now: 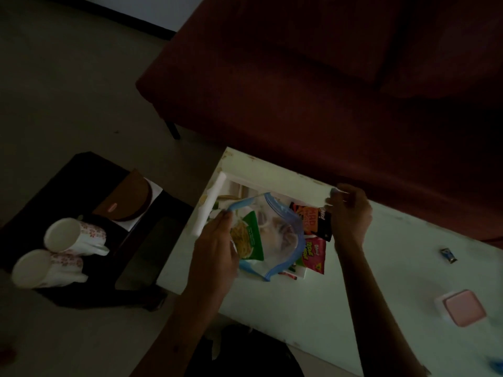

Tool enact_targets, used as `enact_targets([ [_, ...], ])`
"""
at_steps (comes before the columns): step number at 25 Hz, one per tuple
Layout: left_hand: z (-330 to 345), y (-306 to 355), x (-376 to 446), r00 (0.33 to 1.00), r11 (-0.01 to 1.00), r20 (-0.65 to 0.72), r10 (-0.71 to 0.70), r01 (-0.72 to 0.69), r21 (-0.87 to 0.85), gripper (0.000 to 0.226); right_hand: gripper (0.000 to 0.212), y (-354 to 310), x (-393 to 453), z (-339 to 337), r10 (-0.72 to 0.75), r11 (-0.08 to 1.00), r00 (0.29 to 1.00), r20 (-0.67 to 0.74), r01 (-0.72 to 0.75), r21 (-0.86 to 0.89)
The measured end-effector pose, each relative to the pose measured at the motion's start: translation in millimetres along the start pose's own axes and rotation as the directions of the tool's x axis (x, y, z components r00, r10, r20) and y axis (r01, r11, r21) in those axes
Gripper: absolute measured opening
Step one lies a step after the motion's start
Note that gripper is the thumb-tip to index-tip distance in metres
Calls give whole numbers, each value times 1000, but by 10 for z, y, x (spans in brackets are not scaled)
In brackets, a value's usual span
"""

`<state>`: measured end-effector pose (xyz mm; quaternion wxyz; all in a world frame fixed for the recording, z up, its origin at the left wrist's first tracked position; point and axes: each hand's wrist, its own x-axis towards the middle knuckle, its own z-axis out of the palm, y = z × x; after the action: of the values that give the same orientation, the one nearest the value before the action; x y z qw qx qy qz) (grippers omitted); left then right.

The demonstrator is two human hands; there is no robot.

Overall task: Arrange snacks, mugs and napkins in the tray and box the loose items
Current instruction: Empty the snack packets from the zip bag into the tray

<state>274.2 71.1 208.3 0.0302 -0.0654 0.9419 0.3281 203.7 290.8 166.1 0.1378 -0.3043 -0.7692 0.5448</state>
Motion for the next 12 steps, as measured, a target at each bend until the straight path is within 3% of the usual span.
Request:
enact_targets([
  [2, -19, 29, -81, 1000, 1000, -1, 11, -12, -21, 51, 8, -188, -432, 54, -68, 988, 945, 321, 108, -109],
  [4, -45, 59, -173, 1000, 999, -4, 29, -29, -29, 48, 12, -137, -683, 292, 167, 882, 741, 650, 183, -435],
  [5, -53, 71, -218, 999, 998, -1, 45, -45, -33, 47, 22, -48, -722, 440, 325, 804, 666, 672, 179, -567],
  [6, -65, 79, -267, 998, 997, 1, 66, -66, -40, 46, 36, 65, -729, 559, 430, 747, 640, 637, 145, -649],
  [8, -76, 91, -353, 995, 993, 12, 98, -97, -60, 43, 45, 254, -711, 677, 514, 746, 627, 585, 11, -666],
  [11, -62, 123, -511, 992, 990, 20, 123, -121, -77, 39, 13, 487, -796, 644, 566, 817, 546, 618, -269, -510],
  [12, -53, 133, -562, 993, 989, 17, 119, -117, -89, 38, 13, 550, -841, 629, 553, 830, 564, 613, -305, -468],
])
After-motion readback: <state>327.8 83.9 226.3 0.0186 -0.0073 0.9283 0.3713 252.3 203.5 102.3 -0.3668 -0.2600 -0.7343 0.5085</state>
